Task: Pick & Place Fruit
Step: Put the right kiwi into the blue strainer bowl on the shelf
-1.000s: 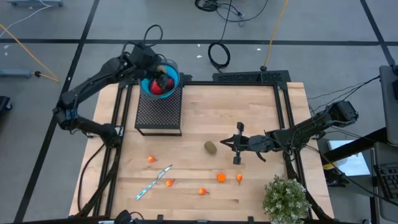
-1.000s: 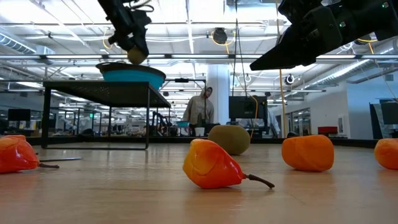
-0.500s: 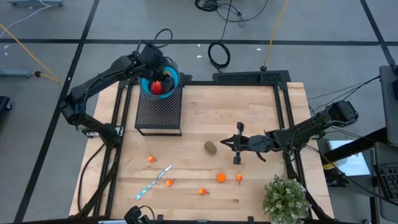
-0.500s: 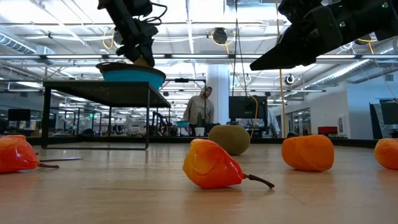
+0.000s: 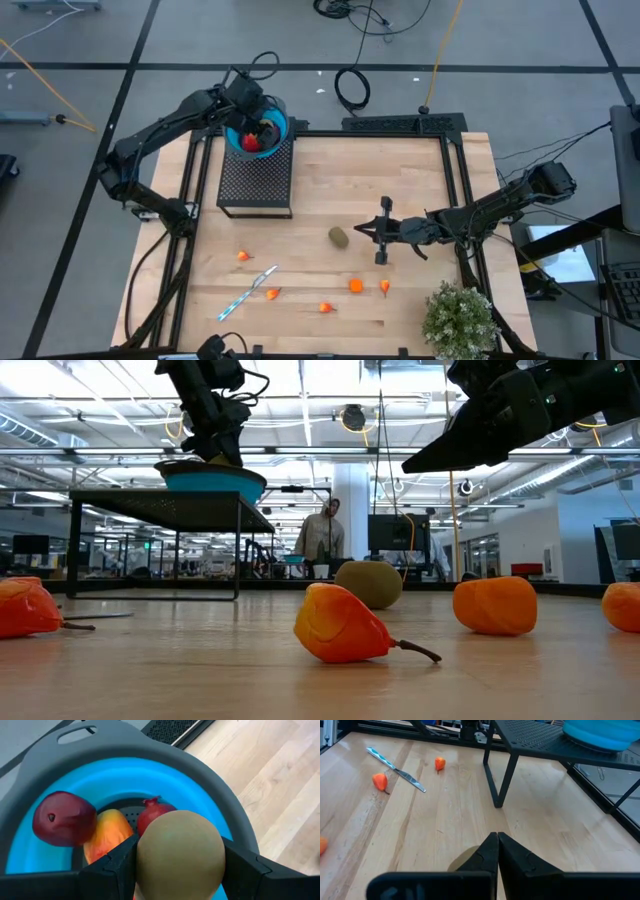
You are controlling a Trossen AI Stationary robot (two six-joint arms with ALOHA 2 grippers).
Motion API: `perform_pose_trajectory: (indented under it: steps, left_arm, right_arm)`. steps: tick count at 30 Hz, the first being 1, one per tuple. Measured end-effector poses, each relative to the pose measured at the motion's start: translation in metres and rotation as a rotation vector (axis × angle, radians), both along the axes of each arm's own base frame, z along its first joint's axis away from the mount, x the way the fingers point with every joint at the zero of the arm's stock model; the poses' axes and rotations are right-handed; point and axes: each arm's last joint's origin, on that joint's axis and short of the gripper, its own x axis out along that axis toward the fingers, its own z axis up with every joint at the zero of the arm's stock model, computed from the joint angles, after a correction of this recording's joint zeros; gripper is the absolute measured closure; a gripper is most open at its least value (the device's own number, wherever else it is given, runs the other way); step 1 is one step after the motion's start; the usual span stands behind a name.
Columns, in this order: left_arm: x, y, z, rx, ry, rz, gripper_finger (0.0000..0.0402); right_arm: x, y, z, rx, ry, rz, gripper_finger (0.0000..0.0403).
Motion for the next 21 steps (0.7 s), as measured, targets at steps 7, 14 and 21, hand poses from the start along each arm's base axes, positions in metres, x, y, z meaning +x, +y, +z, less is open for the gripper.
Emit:
perform_pose_trajectory:
  steps: [7,14,21]
  left_arm:
    - [0.0,0.0,0.0,-0.004,-0.004,0.0,0.0183]
    - [0.001,-0.001,0.0,-0.028,-0.026,-0.023,0.0183]
    - [0.001,-0.001,0.0,-0.028,-0.027,-0.019,0.0183]
  right_arm:
    - [-0.004,0.001,0.004,-0.06,0.03,0.122,0.0403]
    - [-0.021,-0.01,0.018,-0.023,0.034,0.24,0.0403]
    - [-0.054,-0.023,0.011,0.076,-0.076,0.394,0.0403]
